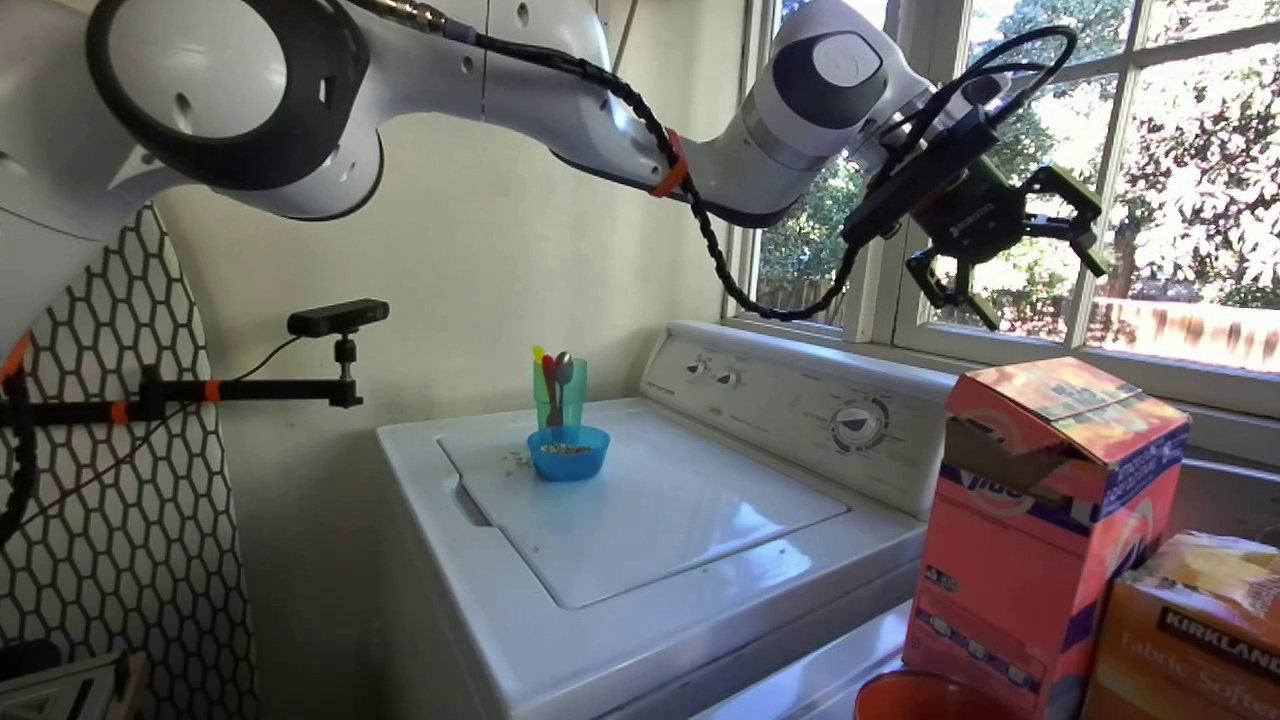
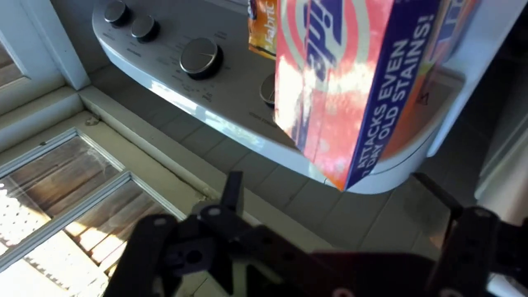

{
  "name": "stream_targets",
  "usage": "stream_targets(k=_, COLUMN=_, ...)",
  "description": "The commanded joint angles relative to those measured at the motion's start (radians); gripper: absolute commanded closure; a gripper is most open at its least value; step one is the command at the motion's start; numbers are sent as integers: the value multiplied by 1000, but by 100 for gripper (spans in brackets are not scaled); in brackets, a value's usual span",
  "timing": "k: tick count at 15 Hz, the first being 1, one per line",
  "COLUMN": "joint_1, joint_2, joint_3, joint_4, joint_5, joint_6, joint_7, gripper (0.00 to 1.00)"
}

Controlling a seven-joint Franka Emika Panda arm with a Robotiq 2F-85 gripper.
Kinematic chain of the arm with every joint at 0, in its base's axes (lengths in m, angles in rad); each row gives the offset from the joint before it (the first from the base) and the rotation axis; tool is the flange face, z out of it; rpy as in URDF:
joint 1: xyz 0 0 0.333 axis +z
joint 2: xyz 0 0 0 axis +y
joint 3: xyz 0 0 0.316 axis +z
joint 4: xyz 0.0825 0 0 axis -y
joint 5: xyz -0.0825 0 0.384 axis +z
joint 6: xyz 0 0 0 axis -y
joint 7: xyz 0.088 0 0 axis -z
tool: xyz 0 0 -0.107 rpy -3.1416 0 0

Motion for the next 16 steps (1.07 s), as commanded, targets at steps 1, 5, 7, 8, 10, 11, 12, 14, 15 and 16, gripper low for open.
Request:
stream_targets(k=1, joint_1=-1, joint_2=-3, joint_3=-3, joint_4=-9, joint_5=-2, joint_6=-20, joint_7=-7, gripper=0)
stream_targets(k=5, joint_1=-6, joint_2=-7, joint_3=-10, joint_4=-28, joint_5=-2, joint_6=-34, joint_7=-17, gripper=0)
stream_targets(k=7, joint_1=1, joint_2=-9, joint_3=-10, joint_4=-44, joint_5=-10, joint_6=-69, joint_7=-39, gripper=0)
stream_targets(k=8, joint_1=0, joint_2=-12, joint_3=-5, joint_4=-54, joint_5=-4, joint_6=-81, joint_7=-49, gripper=0)
stream_targets(k=10, joint_1=6, joint_2=-15, joint_3=-7, joint_4=-69, joint_5=-8, joint_6=-114, joint_7=-61, gripper=0)
stream_targets(k=11, joint_1=10, joint_2=-15, joint_3=-13, joint_4=-75, joint_5=-15, joint_6=-122, joint_7=-57, gripper=0)
stream_targets(k=12, joint_1=11, joint_2=-12, joint_3=-15, joint_4=-78, joint_5=-19, joint_6=-131, joint_7=-57, gripper=0)
stream_targets(k=14, joint_1=18, joint_2=-8, joint_3=-22, joint_4=-86, joint_5=-36, joint_6=-149, joint_7=-51, gripper=0)
stream_targets(k=15, joint_1=21, joint_2=-5, joint_3=-26, joint_4=-89, joint_5=-46, joint_6=-147, joint_7=-42, gripper=0)
stream_targets(k=16, joint_1=25, joint_2=-2, joint_3=-34, joint_4=-91, joint_5=-60, joint_6=-142, joint_7=-30, gripper=0)
